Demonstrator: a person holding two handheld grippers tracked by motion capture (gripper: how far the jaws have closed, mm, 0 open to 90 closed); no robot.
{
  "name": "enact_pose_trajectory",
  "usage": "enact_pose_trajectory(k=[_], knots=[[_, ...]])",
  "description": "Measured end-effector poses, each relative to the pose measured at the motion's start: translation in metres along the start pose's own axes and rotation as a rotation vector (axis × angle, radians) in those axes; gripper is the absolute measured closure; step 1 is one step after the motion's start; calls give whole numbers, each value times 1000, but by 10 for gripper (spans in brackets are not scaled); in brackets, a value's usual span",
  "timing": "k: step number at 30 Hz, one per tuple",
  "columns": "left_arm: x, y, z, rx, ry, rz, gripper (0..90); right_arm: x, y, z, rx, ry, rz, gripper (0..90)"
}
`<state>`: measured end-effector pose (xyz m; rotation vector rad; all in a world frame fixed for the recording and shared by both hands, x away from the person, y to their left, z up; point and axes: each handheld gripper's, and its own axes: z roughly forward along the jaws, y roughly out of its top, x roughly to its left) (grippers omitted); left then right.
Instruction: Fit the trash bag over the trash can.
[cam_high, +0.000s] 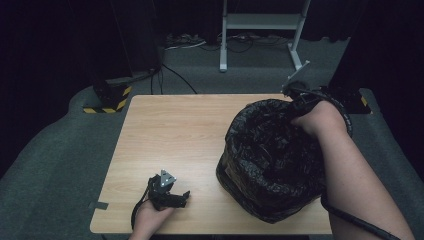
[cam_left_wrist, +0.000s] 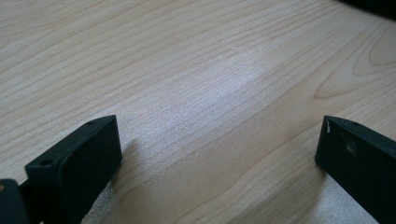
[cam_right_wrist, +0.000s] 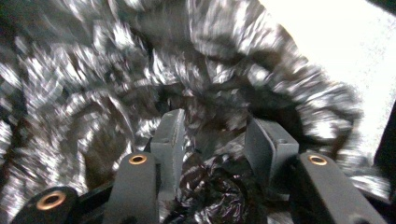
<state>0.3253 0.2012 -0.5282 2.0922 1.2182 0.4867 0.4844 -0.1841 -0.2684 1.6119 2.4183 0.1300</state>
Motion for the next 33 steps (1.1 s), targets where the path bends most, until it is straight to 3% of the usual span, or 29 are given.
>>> enact_pose_trajectory(k=[4,8,11,18,21,23,26,33], knots=[[0,0,0,0,0,0,6,1,-7,11,23,2,-10,545],[0,0,0,-1,0,0,6,1,-23,-10,-7,4,-17,539],[0,0,0,-1,0,0,6,-2,-37,-20,9,-13,-11,538],[0,0,0,0,0,0,7,-11,-63,-13,59,-3,15,507],[0,0,0,-1,1,0,7,-10,-64,-17,28,14,9,463],[0,0,0,0,1,-1,6,-10,-65,-34,-69,32,-7,376],[0,0,0,1,2,3,3,-14,-67,-47,-130,16,-17,348],[0,1,1,1,3,2,2,-38,-74,-60,-144,0,38,301]])
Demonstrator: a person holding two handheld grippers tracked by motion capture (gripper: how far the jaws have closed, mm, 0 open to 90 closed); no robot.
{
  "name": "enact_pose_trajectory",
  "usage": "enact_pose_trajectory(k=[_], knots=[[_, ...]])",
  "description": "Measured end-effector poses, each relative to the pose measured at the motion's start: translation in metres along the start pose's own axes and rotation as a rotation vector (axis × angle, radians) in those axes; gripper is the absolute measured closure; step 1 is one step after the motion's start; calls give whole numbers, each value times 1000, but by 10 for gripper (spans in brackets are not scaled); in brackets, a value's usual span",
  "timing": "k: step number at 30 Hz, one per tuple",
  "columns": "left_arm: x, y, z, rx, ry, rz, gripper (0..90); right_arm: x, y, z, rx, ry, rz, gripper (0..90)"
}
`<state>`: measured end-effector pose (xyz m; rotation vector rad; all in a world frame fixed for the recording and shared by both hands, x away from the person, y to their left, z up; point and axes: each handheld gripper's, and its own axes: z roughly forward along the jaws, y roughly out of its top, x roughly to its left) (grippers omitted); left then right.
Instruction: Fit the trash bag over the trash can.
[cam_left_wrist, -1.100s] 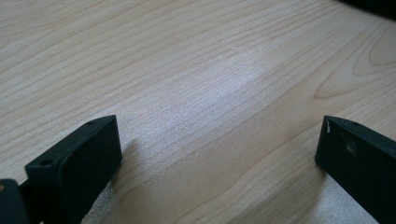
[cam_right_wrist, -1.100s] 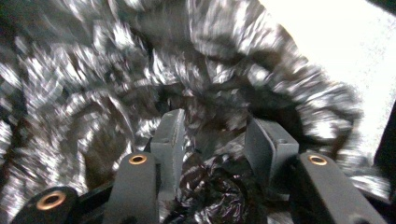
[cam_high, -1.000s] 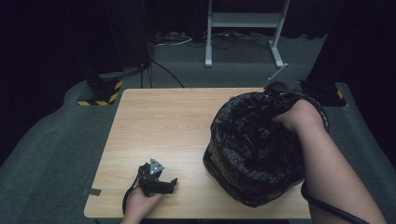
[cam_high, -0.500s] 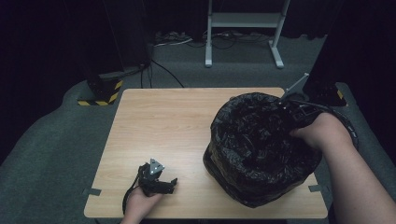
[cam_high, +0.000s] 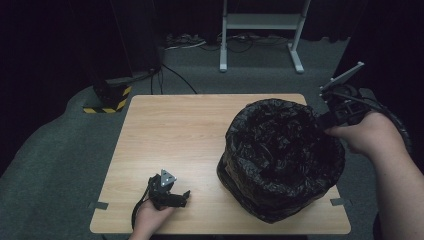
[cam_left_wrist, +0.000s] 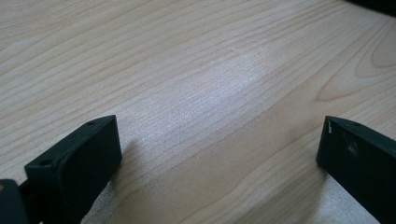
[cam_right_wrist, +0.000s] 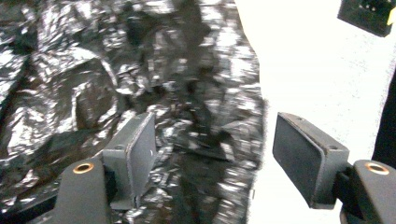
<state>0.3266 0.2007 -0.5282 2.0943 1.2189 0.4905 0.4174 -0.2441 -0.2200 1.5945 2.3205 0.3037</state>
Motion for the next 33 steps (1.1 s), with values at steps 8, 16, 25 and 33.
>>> enact_pose_trajectory(k=[8,16,25,33], knots=[[0,-1,-1,1,-2,3,3,-36,-14,-2,3,-42,72,261],[0,-1,-1,0,-2,3,2,-66,-32,9,18,-58,148,247],[0,0,-1,0,-1,4,2,-91,-57,41,45,-75,215,206],[0,0,-1,0,-2,5,2,-93,-78,87,76,-42,235,195]])
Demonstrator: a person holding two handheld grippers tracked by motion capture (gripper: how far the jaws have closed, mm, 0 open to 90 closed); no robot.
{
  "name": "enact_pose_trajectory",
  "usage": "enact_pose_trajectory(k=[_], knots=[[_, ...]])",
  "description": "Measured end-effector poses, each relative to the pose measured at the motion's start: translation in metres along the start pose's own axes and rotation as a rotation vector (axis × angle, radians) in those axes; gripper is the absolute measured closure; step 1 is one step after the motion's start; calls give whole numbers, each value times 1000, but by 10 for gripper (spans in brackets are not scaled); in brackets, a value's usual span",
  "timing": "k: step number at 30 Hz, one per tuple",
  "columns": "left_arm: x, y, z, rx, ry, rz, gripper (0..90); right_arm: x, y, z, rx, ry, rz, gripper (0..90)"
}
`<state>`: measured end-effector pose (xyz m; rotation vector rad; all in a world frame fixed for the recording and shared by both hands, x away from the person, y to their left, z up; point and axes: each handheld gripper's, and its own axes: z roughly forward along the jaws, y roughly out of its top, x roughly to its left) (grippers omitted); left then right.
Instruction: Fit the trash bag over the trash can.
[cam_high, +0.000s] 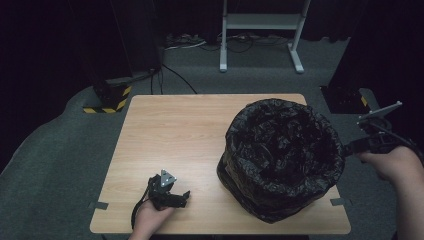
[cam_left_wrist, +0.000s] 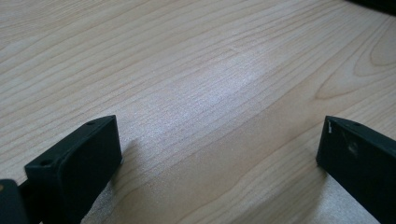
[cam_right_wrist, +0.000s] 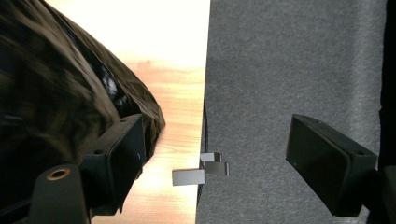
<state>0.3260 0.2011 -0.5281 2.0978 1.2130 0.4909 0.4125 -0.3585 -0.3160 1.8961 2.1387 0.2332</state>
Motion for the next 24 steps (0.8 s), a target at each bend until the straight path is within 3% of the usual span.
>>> enact_pose_trajectory(k=[9,11,12,14,17,24], knots=[[0,0,0,-1,0,-2,2,4,-33,57,55,52,2,191],[-1,0,1,-2,-1,-6,2,5,-36,61,60,54,2,191],[0,0,0,-1,0,-2,2,7,-44,75,79,66,0,191],[0,0,1,-1,0,-2,2,9,-47,79,84,73,3,191],[0,0,1,-2,0,-2,2,16,-63,106,117,91,-7,190],[0,0,1,-2,1,-2,2,31,-81,138,156,99,-38,190]])
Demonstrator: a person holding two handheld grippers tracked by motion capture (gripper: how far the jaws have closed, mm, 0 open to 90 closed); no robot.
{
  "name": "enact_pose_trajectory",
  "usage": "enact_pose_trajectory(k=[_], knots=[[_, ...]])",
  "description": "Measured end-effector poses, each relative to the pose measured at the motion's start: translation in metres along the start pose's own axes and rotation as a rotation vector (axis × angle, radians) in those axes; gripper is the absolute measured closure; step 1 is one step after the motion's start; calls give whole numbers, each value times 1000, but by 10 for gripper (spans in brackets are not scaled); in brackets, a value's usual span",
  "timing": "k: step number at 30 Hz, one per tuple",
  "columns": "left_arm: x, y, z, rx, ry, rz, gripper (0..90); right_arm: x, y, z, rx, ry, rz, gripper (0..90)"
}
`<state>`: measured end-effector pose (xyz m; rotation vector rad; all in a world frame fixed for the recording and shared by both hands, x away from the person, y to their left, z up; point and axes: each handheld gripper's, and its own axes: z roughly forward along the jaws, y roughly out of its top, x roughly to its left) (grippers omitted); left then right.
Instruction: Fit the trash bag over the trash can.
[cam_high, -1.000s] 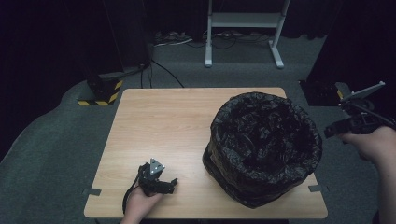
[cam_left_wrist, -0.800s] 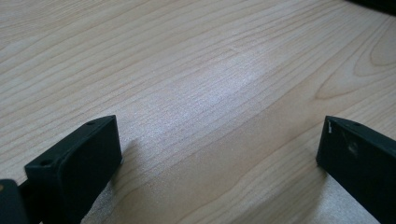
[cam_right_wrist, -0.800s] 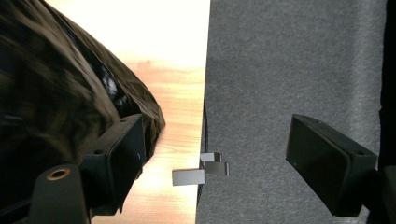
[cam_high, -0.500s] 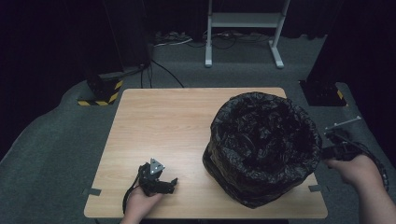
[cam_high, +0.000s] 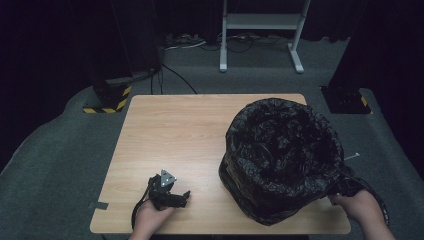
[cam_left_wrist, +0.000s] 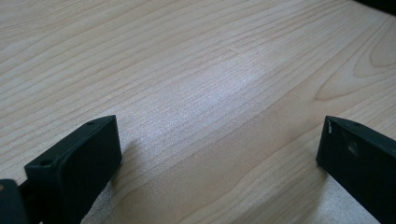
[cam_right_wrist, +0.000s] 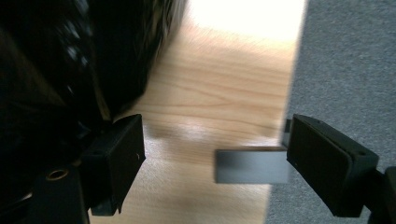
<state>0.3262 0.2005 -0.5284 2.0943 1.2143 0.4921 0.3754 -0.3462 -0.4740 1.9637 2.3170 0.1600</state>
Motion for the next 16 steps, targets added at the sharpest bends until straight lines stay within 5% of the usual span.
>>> enact_pose_trajectory(k=[3,16], knots=[[0,0,0,1,0,0,2,7,-4,14,-9,-2,-11,139],[0,0,0,1,0,3,2,12,-12,15,-108,-3,8,131]])
